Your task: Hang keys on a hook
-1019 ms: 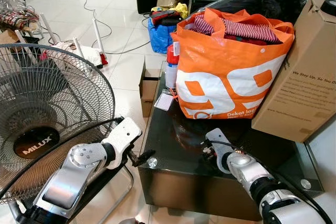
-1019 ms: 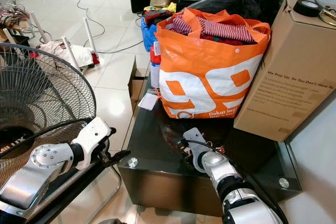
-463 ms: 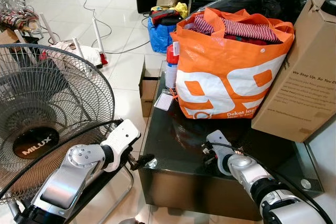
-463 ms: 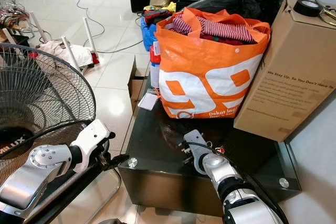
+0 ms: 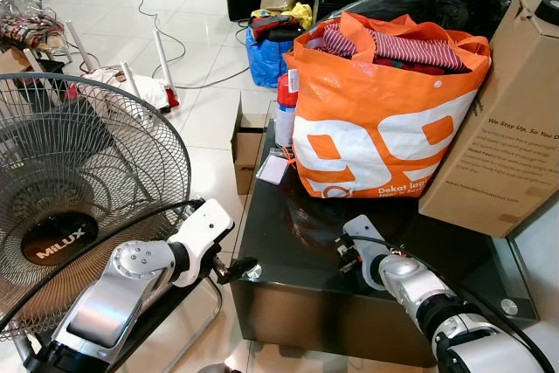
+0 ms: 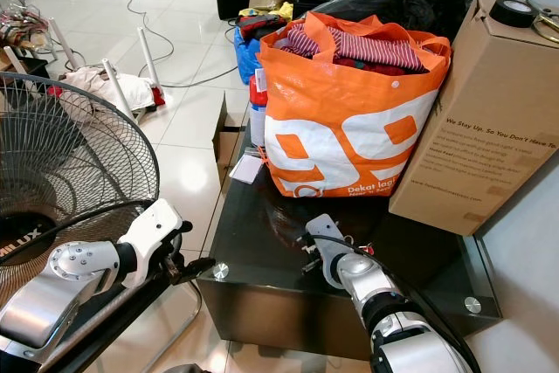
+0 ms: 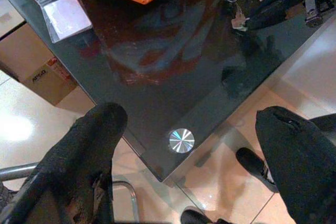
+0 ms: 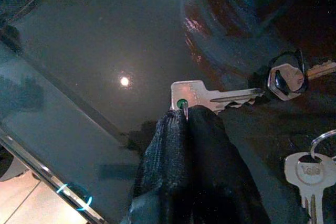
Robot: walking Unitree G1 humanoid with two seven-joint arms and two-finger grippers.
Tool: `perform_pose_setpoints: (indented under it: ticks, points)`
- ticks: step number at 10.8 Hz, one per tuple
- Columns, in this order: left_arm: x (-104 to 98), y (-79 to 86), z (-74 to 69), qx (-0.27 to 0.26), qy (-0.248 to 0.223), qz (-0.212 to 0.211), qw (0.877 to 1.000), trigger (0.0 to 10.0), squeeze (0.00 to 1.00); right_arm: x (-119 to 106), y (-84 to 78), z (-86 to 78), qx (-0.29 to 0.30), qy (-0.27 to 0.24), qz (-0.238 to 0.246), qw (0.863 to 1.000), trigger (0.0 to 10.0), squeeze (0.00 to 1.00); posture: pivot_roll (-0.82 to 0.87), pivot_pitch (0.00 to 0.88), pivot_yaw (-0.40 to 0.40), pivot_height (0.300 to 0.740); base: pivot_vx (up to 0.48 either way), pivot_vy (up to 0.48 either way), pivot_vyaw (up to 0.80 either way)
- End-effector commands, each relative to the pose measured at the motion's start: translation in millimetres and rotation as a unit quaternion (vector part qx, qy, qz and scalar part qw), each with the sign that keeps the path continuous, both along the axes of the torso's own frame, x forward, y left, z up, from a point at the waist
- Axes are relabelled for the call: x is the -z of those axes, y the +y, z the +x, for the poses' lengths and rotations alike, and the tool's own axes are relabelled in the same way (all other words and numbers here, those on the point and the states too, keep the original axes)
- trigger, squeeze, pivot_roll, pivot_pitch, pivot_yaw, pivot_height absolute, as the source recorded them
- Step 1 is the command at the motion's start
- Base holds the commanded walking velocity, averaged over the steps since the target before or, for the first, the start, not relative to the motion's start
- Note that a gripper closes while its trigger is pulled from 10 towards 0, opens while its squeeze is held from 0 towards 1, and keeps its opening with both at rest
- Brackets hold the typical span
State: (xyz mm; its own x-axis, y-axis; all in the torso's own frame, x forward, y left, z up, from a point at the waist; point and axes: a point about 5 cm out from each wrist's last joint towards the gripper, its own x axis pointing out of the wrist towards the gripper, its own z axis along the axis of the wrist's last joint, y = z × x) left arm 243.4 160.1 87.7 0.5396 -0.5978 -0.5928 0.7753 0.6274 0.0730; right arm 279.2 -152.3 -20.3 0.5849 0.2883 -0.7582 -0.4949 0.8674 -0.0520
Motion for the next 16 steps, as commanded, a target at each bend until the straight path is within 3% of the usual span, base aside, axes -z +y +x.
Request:
perform_pose_setpoints:
  ticks: [1,3,5,7,9,10,11,13,16]
  points:
    - [-4.8,-1.9,3.3,0.006,-0.009,0.002,1.000,10.0,0.00,-6.0,-3.1,5.8,0.005,-0.008,0.012,1.000,0.0,0.00,0.00,0.000,-0.002,0.740,0.000,0.000,0.00]
    - [-10.2,-3.1,10.6,-0.014,-0.035,-0.010,0.999,10.0,0.00,-19.1,-11.4,15.4,0.033,-0.046,0.038,0.998,0.0,0.00,0.00,0.000,0.002,0.740,0.000,0.000,0.00]
    - [-17.7,-1.9,19.3,-0.098,-0.062,-0.039,0.993,10.0,0.00,-49.9,-28.3,17.4,0.033,-0.133,0.068,0.988,0.0,0.00,-0.01,0.000,0.006,0.740,0.000,0.000,0.00]
    - [-29.0,-1.5,25.7,-0.139,-0.148,-0.023,0.979,10.0,0.00,-84.3,-38.4,7.7,0.067,-0.198,0.089,0.974,0.0,0.00,-0.01,0.000,0.013,0.740,0.000,0.000,0.00]
    - [-47.0,-5.7,30.4,-0.186,-0.207,-0.040,0.960,10.0,0.00,-109.2,-42.7,-15.3,0.126,-0.251,0.083,0.956,0.0,0.00,0.00,0.000,0.024,0.740,0.000,0.000,0.00]
    - [-49.5,-5.0,29.0,-0.195,-0.221,-0.030,0.955,10.0,0.00,-117.9,-42.3,-20.9,0.169,-0.278,0.084,0.942,0.0,0.00,0.00,0.000,0.036,0.740,0.000,0.000,0.00]
    - [-47.6,-2.6,25.3,-0.224,-0.228,-0.036,0.947,10.0,0.00,-128.6,-37.9,-26.7,0.235,-0.301,0.114,0.917,0.0,0.00,-0.01,0.000,0.047,0.740,0.000,0.000,0.00]
    - [-47.4,1.0,25.9,-0.272,-0.234,-0.061,0.931,10.0,0.00,-132.8,-35.9,-24.7,0.273,-0.320,0.107,0.901,0.0,0.00,-0.03,0.000,0.057,0.740,0.000,0.000,0.00]
    - [-47.2,-1.5,28.1,-0.272,-0.242,-0.056,0.930,10.0,0.00,-144.6,-37.1,-23.4,0.300,-0.338,0.106,0.886,0.0,0.00,-0.05,0.000,0.055,0.740,0.000,0.000,0.00]
